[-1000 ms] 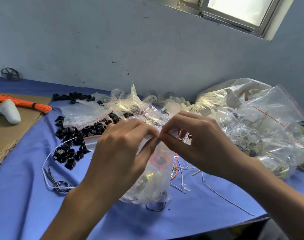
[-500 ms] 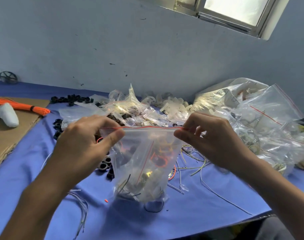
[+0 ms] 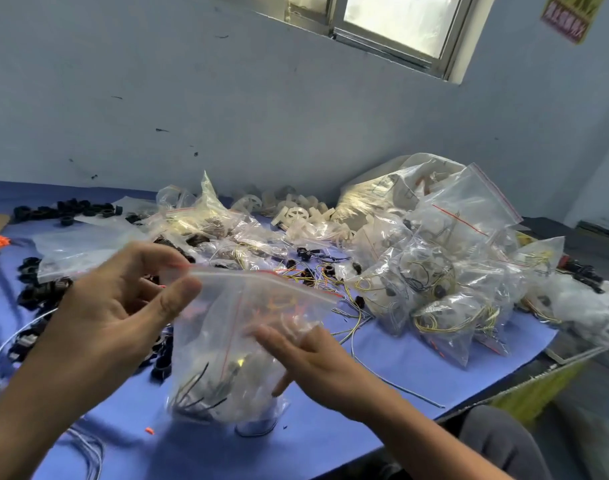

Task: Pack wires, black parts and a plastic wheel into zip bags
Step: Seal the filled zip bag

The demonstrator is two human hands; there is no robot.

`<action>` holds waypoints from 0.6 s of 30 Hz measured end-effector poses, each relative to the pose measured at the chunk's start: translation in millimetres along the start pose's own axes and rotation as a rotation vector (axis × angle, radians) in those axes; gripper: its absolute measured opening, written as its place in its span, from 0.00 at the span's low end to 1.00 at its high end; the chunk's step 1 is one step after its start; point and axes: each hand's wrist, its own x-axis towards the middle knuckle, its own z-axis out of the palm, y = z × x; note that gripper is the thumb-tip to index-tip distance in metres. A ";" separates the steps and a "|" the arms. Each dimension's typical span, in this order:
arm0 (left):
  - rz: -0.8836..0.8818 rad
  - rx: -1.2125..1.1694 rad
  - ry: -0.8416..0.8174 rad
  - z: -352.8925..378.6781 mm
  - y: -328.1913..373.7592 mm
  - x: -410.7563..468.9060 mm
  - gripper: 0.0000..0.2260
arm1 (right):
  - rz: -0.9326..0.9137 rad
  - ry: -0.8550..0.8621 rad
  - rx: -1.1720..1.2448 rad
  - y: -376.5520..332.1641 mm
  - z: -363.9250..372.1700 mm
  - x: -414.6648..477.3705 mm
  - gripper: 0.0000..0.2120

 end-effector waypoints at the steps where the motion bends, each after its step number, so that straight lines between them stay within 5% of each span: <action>1: -0.003 -0.022 0.019 -1.7 -1.3 0.8 0.23 | 0.010 0.024 -0.022 0.6 -6.4 -0.5 0.15; 8: -0.087 -0.065 0.072 -19.5 -7.0 7.3 0.34 | 0.113 0.574 0.244 25.6 -113.4 -6.4 0.17; 12: -0.111 -0.038 0.075 -15.1 -11.3 7.0 0.32 | 0.322 0.864 0.282 67.5 -200.2 -10.6 0.07; 15: -0.092 -0.011 0.052 -12.2 -16.1 5.2 0.29 | 0.547 0.994 -0.136 109.0 -217.6 -26.7 0.30; 18: -0.078 0.000 0.044 -7.7 -25.8 3.8 0.29 | 0.306 0.866 -0.778 132.7 -195.9 -34.9 0.38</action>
